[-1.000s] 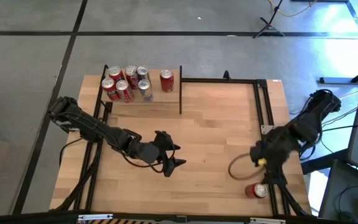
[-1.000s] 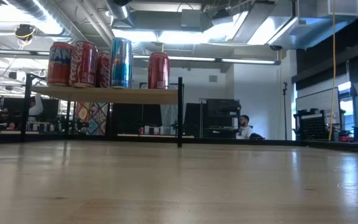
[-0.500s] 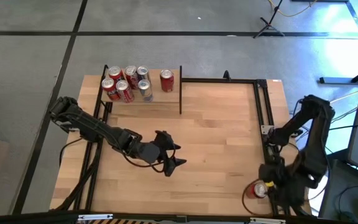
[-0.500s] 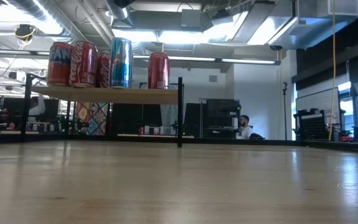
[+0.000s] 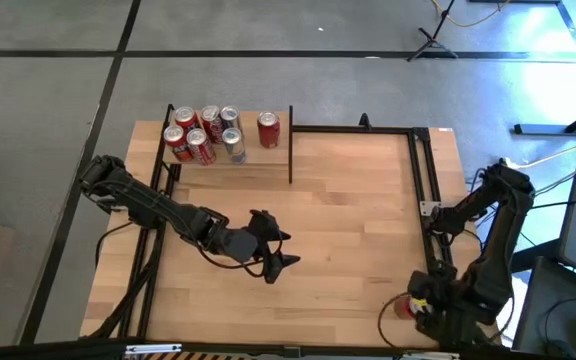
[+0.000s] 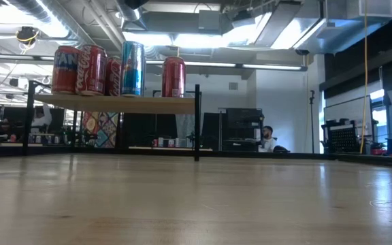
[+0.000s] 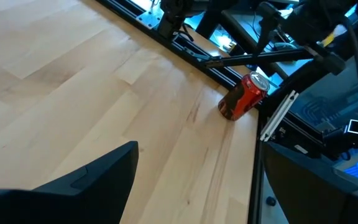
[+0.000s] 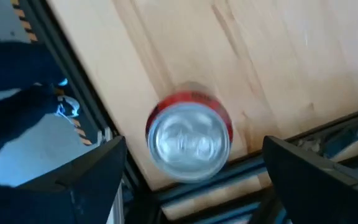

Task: Place canned beverage on shelf
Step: Put the red-black soda can on the shelf aligned with the other red-black soda can

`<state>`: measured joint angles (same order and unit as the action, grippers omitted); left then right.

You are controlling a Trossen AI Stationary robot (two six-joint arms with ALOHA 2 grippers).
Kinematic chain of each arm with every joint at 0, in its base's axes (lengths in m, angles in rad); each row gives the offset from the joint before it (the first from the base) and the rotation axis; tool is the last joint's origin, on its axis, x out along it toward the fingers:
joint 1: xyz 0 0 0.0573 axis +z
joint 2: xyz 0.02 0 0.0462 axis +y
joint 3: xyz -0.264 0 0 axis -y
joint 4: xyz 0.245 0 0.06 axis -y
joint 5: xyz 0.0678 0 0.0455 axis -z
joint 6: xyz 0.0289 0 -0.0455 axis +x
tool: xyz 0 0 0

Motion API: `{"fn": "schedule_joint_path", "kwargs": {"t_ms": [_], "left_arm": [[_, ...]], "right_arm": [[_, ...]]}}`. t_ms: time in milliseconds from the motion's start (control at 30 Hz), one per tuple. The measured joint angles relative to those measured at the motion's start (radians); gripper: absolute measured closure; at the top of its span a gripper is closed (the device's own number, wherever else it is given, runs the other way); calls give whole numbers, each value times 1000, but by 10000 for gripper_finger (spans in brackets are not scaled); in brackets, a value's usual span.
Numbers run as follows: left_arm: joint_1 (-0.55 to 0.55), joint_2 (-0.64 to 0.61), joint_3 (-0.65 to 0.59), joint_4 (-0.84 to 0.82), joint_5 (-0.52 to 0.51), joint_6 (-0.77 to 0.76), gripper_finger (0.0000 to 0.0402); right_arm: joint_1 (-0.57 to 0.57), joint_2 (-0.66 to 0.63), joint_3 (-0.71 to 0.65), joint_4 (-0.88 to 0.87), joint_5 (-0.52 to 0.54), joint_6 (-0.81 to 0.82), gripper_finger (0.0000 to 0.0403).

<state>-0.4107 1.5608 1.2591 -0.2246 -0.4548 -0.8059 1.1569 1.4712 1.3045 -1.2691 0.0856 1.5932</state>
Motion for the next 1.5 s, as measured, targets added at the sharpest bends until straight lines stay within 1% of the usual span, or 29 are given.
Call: {"fn": "schedule_joint_path", "kwargs": {"t_ms": [200, 433, 633, 767, 833, 900, 1000, 1033, 1100, 1167, 1300, 1400, 1500], "left_arm": [[0, 0, 0, -1, 2, 0, 65], [0, 0, 0, -1, 3, 0, 65], [0, 0, 0, 0, 3, 0, 65], [0, 0, 0, 0, 3, 0, 65], [0, 0, 0, 0, 3, 0, 65], [0, 0, 0, 0, 4, 0, 65], [1, 0, 0, 0, 3, 1, 65], [1, 0, 0, 0, 3, 1, 65], [1, -3, 0, -1, 4, 4, 65], [2, -10, 0, -3, 4, 4, 65], [14, -48, 0, -36, 13, 10, 65], [32, -92, 0, -77, 15, 35, 65], [60, -135, 0, -134, 33, 64, 65]], "right_arm": [[-27, -2, -91, 82, -52, 10, 40], [-26, -3, -134, 100, -61, 33, 40], [-25, -1, -203, 186, -91, 31, 40], [-25, -3, -225, 195, -105, 25, 41], [-25, -2, -228, 198, -105, 12, 50], [-25, -2, -228, 197, -103, -13, 70], [-31, -3, -227, 196, -101, -69, 122], [-39, -3, -224, 193, -102, -93, 133], [-59, -5, -215, 186, -103, -148, 134], [-90, -12, -196, 173, -81, -212, 134], [-180, -43, -129, 94, -40, -379, 134], [-269, -68, -78, 17, 1, -525, 134], [-391, -102, -50, -5, 52, -679, 134]]}}
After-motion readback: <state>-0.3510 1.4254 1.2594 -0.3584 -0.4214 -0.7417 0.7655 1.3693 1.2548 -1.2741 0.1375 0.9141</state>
